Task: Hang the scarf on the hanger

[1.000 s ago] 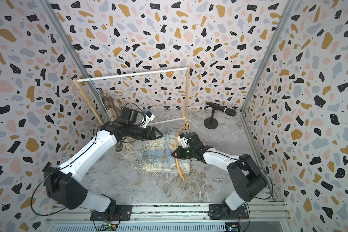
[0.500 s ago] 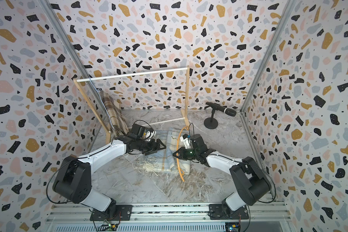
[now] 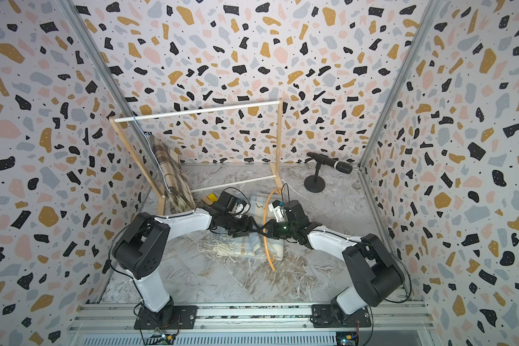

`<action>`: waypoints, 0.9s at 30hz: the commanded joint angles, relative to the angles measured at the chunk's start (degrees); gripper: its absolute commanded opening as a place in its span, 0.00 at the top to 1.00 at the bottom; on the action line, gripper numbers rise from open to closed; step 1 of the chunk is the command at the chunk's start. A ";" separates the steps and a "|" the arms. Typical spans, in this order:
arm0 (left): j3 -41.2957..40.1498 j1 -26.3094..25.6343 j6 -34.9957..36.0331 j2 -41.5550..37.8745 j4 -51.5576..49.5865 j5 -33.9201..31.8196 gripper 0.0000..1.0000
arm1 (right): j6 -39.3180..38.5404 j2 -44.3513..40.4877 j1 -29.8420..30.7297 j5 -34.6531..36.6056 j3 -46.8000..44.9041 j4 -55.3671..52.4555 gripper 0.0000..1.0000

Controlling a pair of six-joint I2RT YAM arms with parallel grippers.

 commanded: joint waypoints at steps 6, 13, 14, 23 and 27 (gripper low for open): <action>4.11 -0.33 1.96 2.29 0.68 0.29 0.68 | -1.43 -1.48 -0.21 -0.74 1.62 0.32 1.00; 7.76 -0.18 10.62 -5.89 -12.22 -4.58 0.92 | 0.23 -3.09 -0.30 -3.08 3.25 1.38 1.00; 8.73 0.05 12.39 -7.55 -14.69 -5.57 0.94 | 0.96 -3.35 -0.24 -3.58 3.56 2.27 1.00; 15.48 7.49 22.45 -15.04 -31.88 -6.20 0.97 | 10.34 -1.29 0.18 -4.58 6.50 12.24 1.00; 16.51 11.75 26.97 -14.36 -36.66 -5.42 0.96 | 11.24 1.06 0.60 -1.91 6.04 14.11 1.00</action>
